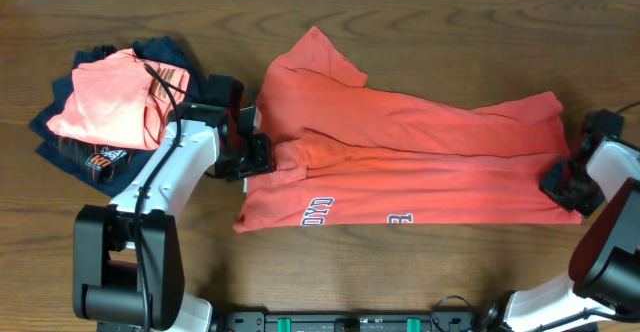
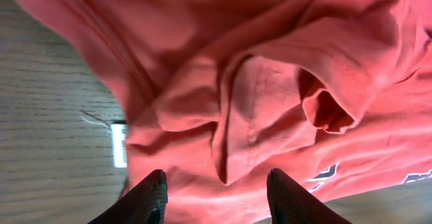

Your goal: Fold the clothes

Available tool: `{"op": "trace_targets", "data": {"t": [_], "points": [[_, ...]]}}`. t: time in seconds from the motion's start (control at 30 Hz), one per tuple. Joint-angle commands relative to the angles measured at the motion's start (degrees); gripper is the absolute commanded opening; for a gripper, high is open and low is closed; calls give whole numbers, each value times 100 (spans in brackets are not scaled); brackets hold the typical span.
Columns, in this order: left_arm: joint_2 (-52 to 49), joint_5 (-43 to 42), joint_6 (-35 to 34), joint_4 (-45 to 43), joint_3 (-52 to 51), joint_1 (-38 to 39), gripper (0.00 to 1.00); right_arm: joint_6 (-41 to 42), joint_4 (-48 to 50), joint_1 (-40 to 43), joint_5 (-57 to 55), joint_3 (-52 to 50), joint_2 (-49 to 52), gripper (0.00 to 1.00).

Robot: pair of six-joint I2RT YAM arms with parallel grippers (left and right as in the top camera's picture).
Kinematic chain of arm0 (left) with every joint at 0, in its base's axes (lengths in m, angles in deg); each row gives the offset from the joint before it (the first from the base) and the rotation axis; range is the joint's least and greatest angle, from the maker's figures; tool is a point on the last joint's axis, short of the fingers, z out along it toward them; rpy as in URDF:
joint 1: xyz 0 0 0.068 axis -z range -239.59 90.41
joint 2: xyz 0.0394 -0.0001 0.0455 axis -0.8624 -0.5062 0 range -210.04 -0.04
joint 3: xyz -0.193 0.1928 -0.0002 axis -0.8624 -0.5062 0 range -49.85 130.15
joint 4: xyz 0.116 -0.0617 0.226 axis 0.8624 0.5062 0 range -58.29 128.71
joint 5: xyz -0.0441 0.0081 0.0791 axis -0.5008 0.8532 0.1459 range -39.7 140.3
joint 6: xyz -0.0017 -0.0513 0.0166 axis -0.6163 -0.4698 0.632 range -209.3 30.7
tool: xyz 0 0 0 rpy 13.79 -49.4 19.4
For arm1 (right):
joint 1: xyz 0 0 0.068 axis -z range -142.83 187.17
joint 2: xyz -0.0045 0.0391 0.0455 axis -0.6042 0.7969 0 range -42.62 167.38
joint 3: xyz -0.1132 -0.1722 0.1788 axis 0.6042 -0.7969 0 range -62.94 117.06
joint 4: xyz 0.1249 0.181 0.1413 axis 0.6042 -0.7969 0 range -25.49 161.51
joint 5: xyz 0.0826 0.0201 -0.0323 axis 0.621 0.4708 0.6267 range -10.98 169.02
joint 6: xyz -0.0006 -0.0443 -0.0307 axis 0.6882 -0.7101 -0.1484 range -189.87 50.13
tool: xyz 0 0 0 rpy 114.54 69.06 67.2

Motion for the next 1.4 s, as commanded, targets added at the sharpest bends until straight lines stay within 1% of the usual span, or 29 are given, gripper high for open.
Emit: {"op": "trace_targets", "data": {"t": [0.0, 0.1, 0.13, 0.17, 0.23, 0.3, 0.43, 0.47, 0.53, 0.7, 0.9, 1.07, 1.17, 1.33, 1.37], "points": [[238, 107, 146, -52, 330, -4, 49, -385, 52, 35, 758, 275, -15, 7], [247, 122, 420, -136, 763, -4, 55, -529, -118, -37, 1213, 745, -240, 17], [229, 232, 448, -173, 942, -4, 59, -579, -157, -74, 1329, 916, -341, 21], [203, 391, 450, -210, 1115, -4, 60, -601, -188, -107, 1392, 1064, -431, 27], [138, 660, 463, -337, 1364, -4, 63, -614, -247, -175, 1478, 1353, -590, 37], [33, 756, 656, -568, 1582, -20, 67, -798, -310, -254, 1624, 1580, -688, 43], [-426, 754, 929, -970, 2017, -37, 68, -839, -479, -363, 1670, 1742, -702, 45], [-566, 754, 1043, -1054, 2118, -37, 68, -839, -522, -378, 1668, 1735, -702, 44], [-955, 750, 1300, -1266, 2385, -37, 72, -839, -603, -398, 1668, 1722, -702, 46], [-1908, 754, 1650, -1751, 3027, -37, 76, -861, -848, -398, 1665, 1722, -702, 50], [-2769, 750, 1650, -2887, 3145, -35, 76, -859, -1110, -398, 1668, 1722, -702, 52], [-3206, 750, 1650, -3554, 3145, -28, 76, -857, -1279, -398, 1668, 1722, -702, 52], [-3445, 728, 1646, -3762, 3145, -15, 76, -855, -1307, -402, 1668, 1722, -702, 52], [-3746, 588, 1648, -3700, 3145, 116, 75, -855, -1307, -409, 1668, 1722, -702, 52], [-3757, 595, 1655, -3681, 3143, 151, 72, -855, -1305, -409, 1668, 1722, -702, 52]]}}
